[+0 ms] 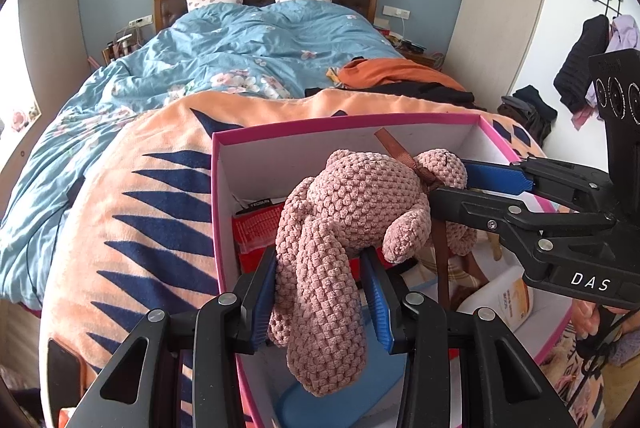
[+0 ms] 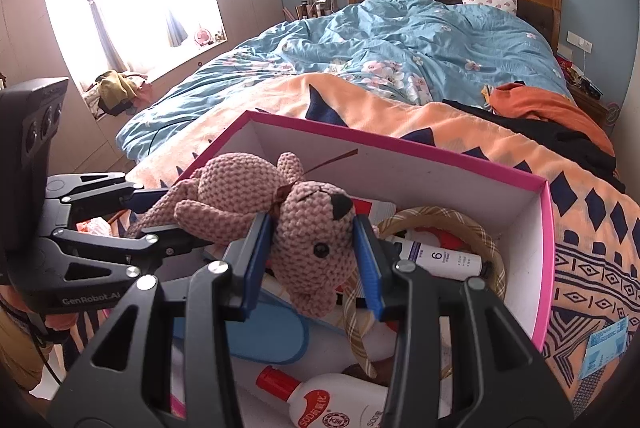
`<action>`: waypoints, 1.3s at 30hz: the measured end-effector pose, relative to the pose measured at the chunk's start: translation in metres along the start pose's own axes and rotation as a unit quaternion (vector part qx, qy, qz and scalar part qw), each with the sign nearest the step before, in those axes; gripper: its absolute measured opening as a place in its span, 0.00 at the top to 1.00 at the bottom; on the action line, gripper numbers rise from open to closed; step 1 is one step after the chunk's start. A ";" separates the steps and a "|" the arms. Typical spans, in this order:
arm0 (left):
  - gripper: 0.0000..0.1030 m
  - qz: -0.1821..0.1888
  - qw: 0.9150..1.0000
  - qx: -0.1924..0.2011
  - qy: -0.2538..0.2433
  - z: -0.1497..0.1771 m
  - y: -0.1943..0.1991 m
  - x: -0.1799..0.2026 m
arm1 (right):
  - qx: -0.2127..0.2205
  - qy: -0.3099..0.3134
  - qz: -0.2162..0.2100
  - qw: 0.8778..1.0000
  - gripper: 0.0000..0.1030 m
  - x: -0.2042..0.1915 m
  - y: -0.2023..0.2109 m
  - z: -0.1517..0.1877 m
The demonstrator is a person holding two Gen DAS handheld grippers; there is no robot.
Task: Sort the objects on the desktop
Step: 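Lower the pink toys into the magenta box and open both tools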
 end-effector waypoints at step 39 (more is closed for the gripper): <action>0.59 -0.123 0.990 -0.054 -0.042 -0.028 -0.050 -0.011 | -0.121 0.011 0.043 0.992 0.65 0.021 -0.078 -0.009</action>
Point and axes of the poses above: each gripper's, at about its wrist camera, not at the fingertips, and y roughly against the way its jaws point, x to its right, z to its underside, the point moved 7 cm from there along -y, roughly the way its jaws point, and after that the axes turned 7 degrees about y, right-handed, at the moved point
